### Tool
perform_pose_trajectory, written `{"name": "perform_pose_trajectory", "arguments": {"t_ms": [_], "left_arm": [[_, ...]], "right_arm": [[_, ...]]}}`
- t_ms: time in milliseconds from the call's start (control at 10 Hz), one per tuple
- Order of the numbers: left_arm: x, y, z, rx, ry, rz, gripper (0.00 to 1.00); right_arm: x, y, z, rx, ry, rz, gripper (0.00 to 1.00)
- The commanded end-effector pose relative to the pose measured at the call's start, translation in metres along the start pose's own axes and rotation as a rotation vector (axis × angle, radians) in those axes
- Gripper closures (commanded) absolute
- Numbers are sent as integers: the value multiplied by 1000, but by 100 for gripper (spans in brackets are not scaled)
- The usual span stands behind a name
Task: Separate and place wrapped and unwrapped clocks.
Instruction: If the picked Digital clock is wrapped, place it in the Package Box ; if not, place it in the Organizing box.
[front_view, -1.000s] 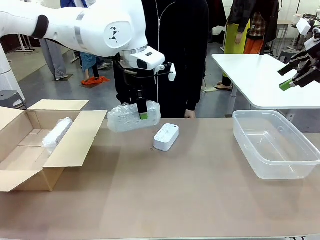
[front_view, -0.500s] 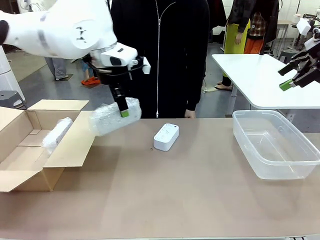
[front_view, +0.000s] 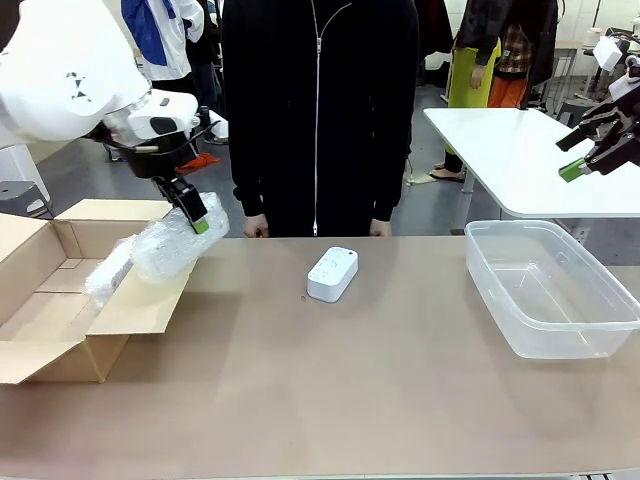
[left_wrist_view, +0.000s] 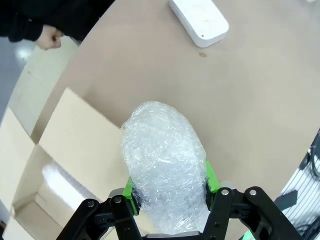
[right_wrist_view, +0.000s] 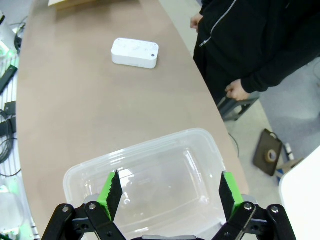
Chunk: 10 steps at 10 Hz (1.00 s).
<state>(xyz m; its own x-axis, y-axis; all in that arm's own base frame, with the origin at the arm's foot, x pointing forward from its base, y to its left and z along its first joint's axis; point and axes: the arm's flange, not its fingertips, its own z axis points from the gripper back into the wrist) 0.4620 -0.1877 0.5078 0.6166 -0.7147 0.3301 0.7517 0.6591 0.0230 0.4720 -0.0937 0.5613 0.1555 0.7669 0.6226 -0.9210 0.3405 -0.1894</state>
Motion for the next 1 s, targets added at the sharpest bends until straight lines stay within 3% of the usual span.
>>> {"name": "perform_pose_trajectory", "arguments": {"t_ms": [0, 600, 900], "left_arm": [[-26, 4, 4, 17, -72, 94, 44], [-81, 49, 11, 56, -38, 284, 44], [-96, 67, 14, 93, -9, 315, 44]], "right_arm": [[1, 0, -2, 6, -17, 2, 0], [1, 0, -2, 6, -17, 2, 0], [1, 0, -2, 6, -17, 2, 0]]}}
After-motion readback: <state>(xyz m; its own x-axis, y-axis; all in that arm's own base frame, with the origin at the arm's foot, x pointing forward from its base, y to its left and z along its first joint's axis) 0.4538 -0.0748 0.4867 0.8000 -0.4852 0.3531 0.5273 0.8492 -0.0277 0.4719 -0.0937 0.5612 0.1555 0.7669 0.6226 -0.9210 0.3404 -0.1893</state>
